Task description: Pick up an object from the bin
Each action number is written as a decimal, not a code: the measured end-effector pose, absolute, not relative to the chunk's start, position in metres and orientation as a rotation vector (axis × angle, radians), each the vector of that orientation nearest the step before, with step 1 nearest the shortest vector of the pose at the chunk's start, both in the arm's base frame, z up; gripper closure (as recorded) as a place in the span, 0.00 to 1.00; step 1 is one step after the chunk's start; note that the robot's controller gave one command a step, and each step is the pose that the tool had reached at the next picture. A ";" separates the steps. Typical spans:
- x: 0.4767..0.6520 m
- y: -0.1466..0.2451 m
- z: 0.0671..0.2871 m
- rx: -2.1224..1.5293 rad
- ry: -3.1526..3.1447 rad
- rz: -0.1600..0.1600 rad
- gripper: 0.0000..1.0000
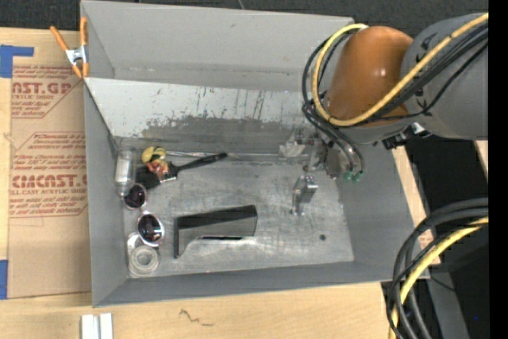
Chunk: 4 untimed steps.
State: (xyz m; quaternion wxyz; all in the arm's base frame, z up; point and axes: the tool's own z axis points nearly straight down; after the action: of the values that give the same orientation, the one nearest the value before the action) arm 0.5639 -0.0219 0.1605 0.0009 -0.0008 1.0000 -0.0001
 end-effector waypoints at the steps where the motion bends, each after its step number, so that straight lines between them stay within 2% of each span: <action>1: 0.564 -0.022 0.160 -0.002 3.140 0.000 0.00; 2: 0.545 -0.001 0.161 -0.149 3.134 -0.004 0.00; 3: 0.526 0.032 0.182 -0.440 3.112 0.004 0.00; 4: 0.524 0.033 0.186 -0.453 3.104 0.002 0.00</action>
Offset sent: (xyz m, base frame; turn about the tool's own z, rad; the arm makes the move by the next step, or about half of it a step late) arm -0.0623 0.0772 0.0017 -0.3099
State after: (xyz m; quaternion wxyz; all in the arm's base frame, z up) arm 0.5243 0.0334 0.1863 0.0022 -0.1443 0.9895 0.0007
